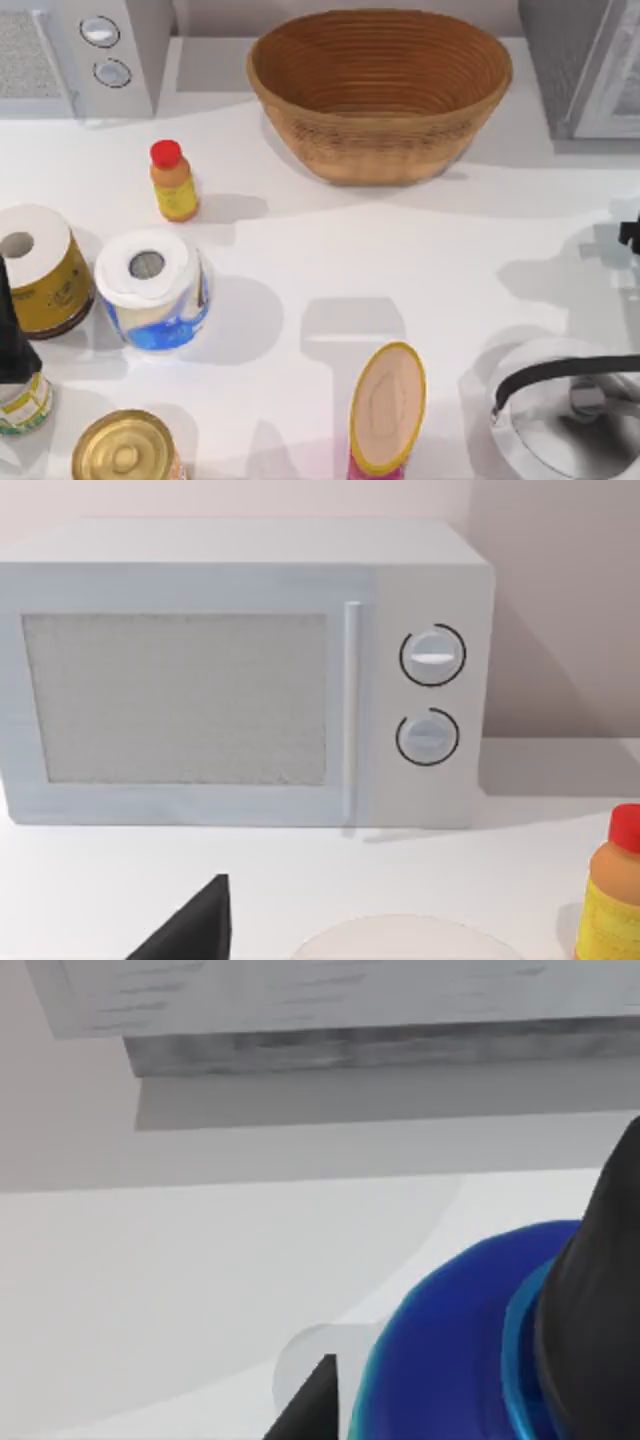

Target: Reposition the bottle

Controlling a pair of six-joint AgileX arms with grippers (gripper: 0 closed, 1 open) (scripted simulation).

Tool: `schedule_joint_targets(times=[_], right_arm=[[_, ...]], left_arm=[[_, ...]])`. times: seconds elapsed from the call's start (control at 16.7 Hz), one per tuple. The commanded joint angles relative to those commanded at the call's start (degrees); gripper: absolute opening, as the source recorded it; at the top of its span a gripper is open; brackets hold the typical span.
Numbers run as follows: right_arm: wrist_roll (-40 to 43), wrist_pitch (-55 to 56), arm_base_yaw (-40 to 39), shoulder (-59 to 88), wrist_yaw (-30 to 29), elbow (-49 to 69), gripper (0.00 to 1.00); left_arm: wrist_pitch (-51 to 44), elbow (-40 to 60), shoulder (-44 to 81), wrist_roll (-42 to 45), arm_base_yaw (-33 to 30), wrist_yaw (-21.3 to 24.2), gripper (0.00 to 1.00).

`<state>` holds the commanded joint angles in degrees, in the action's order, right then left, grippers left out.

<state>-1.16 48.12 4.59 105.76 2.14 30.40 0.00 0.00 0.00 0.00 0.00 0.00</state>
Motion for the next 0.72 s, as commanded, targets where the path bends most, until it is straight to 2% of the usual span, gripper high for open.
schedule_joint_targets(times=[0.72], right_arm=[[0.0, 0.0, 0.0, 0.0, 0.0, 0.0, 0.90]], left_arm=[[0.0, 0.0, 0.0, 0.0, 0.0, 0.0, 1.00]])
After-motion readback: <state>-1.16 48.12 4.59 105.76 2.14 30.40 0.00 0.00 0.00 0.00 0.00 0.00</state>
